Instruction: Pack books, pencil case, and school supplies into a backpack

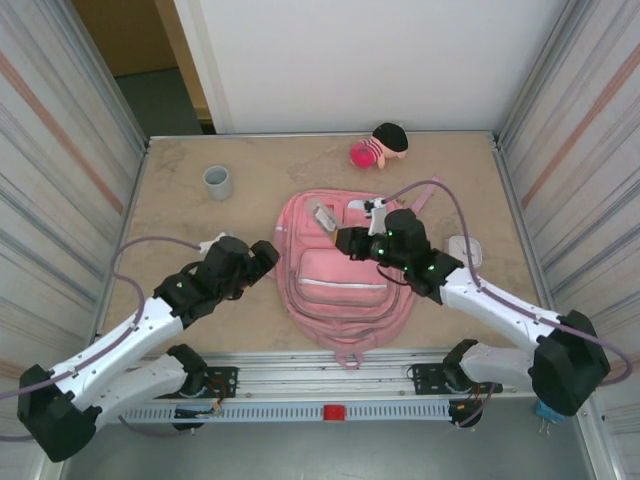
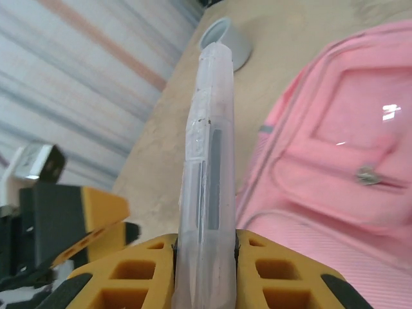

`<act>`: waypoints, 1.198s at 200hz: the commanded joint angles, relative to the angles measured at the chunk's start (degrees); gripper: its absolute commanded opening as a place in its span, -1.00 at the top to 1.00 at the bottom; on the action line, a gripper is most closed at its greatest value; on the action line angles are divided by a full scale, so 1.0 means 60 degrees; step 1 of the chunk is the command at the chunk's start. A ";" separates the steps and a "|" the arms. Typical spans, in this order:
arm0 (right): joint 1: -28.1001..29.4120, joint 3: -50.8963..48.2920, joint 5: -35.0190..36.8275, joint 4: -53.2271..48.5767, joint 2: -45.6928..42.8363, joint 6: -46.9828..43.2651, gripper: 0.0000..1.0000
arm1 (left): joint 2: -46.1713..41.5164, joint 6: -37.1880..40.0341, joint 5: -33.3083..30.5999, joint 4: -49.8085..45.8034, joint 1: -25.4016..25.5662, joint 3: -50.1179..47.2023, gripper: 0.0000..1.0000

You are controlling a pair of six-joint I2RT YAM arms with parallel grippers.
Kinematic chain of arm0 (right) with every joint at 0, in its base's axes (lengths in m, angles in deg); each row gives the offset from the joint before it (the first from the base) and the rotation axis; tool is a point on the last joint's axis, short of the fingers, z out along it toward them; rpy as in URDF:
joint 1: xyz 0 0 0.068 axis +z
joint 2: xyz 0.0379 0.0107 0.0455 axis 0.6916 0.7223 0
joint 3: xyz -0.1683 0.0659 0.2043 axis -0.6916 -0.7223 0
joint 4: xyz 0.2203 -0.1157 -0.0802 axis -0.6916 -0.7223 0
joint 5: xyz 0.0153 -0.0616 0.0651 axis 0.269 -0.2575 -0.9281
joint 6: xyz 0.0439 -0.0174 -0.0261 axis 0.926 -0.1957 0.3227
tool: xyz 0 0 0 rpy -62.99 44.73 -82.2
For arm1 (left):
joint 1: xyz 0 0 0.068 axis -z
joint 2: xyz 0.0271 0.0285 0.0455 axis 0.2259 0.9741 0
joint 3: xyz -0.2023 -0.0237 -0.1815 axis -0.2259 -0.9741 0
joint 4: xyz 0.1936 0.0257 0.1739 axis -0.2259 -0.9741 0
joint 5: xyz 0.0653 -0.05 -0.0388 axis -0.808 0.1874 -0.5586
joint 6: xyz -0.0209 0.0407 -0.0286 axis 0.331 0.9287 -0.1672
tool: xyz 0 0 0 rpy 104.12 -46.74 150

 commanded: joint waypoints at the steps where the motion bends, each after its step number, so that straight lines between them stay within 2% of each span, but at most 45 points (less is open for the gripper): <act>1: -0.0373 0.0915 -0.0293 -0.2059 -0.0363 -0.1038 0.65 | 0.0340 0.1297 -0.1238 -0.0892 0.0200 0.0831 -0.83; 15: -0.0493 0.1216 -0.0157 -0.2831 -0.0480 -0.1341 0.67 | 0.0477 0.1841 -0.1517 -0.0939 0.0311 0.1071 -0.78; 36: -0.0599 0.0861 -0.0316 -0.2844 -0.1024 -0.1204 0.68 | 0.0371 0.2886 -0.1684 -0.0578 0.0327 0.1136 -0.73; 67: -0.0724 0.0078 -0.0383 -0.3246 -0.2283 -0.0872 0.66 | -0.0394 0.5263 -0.0958 0.1281 0.0339 0.0326 -0.63; 88: -0.0932 -0.0172 -0.0349 -0.4051 -0.3083 -0.0867 0.66 | -0.0767 0.6224 -0.0683 0.2172 0.0328 -0.0068 -0.57; 119: -0.1077 -0.0394 -0.0159 -0.4746 -0.4277 -0.0919 0.65 | -0.0607 0.8198 -0.0183 0.2243 0.0519 0.0179 -0.57; 155: -0.1130 -0.0419 0.0310 -0.5370 -0.4991 -0.0956 0.65 | -0.0308 1.1145 0.1141 0.2562 0.1190 0.0352 -0.60; 190: -0.1143 -0.0510 0.0408 -0.5410 -0.5144 -0.0811 0.64 | 0.0045 1.2657 0.2639 0.2599 0.1354 0.0360 -0.62; 214: -0.1143 -0.0525 0.0418 -0.5432 -0.5144 -0.0696 0.65 | 0.0352 1.4053 0.2882 0.2525 0.1873 0.0302 -0.59; 239: -0.1150 -0.0531 0.0393 -0.5603 -0.5211 -0.0546 0.65 | 0.1008 1.5024 0.3246 0.2196 0.2103 0.0532 -0.68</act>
